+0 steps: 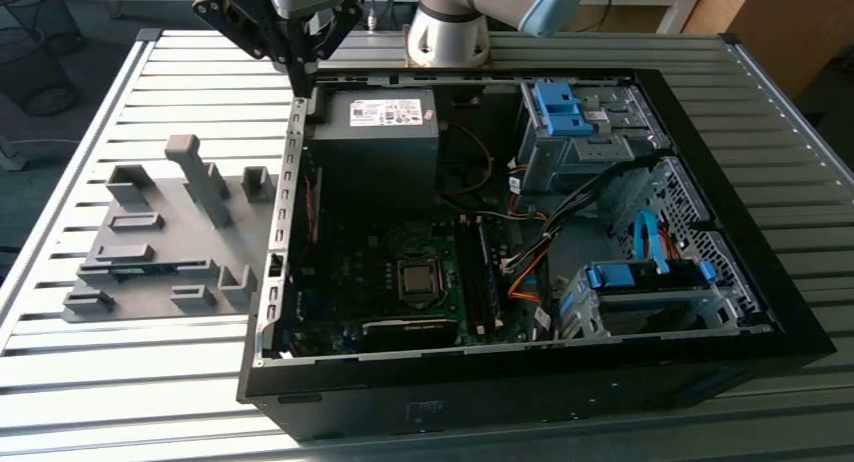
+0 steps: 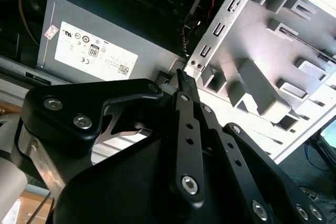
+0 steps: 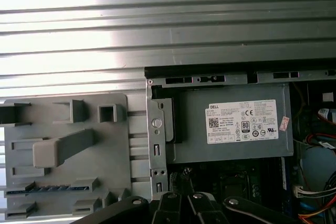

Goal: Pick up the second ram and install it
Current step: 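Reach for the second ram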

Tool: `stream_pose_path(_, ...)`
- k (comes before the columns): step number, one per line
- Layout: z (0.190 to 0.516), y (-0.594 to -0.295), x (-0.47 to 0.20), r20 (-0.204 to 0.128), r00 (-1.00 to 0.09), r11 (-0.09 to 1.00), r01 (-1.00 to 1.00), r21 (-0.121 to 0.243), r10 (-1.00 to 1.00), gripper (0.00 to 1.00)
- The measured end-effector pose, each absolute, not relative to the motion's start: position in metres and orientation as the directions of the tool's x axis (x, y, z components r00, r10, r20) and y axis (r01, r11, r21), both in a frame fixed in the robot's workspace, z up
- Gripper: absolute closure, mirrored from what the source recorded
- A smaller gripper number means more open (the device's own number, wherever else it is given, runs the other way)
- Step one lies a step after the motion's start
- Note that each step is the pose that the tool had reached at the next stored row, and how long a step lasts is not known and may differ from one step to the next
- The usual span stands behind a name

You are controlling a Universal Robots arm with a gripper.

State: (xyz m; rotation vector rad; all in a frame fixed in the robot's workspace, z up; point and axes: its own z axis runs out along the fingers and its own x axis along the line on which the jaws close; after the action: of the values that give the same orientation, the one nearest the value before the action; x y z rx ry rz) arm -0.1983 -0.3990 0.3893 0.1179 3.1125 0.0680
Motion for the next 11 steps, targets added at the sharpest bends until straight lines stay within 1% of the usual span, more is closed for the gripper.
stream_pose_path(11, 0.3885, -0.3989, -0.2075, -0.024, -0.997, 0.996, 0.075, 0.044, 0.076, 0.89)
